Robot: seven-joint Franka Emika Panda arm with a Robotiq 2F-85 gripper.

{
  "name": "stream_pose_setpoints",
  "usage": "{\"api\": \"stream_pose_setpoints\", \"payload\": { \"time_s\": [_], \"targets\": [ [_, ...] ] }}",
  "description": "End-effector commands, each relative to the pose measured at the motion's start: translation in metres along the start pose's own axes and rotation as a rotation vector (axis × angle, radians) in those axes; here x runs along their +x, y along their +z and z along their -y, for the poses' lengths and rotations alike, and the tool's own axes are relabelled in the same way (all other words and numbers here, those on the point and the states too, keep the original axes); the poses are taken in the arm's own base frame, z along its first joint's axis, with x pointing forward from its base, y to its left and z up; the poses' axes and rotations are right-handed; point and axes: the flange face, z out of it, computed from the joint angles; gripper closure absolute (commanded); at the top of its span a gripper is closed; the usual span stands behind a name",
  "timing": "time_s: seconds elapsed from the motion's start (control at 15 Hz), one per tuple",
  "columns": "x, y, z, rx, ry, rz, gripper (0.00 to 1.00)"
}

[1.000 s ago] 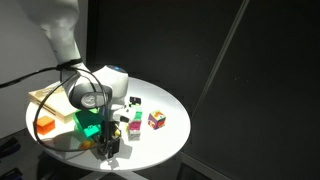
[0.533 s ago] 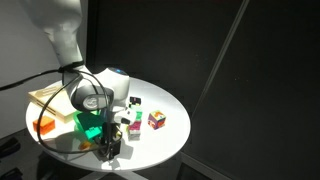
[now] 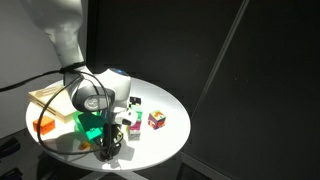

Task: Put the plum plush toy on the tray

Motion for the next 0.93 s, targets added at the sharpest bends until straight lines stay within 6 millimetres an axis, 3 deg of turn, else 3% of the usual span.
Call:
{"api": "stream_pose_setpoints", "payload": {
  "time_s": [0.0, 0.33, 0.87],
  "targets": [
    [0.002, -0.013, -0.006, -0.016, 0.031, 0.008, 0.66],
    [0.000, -0.025, -0.010, -0.021, 0.044, 0.024, 0.66],
    [-0.003, -0.057, 0.001, -0.004, -0.023, 0.015, 0.66]
  ]
}}
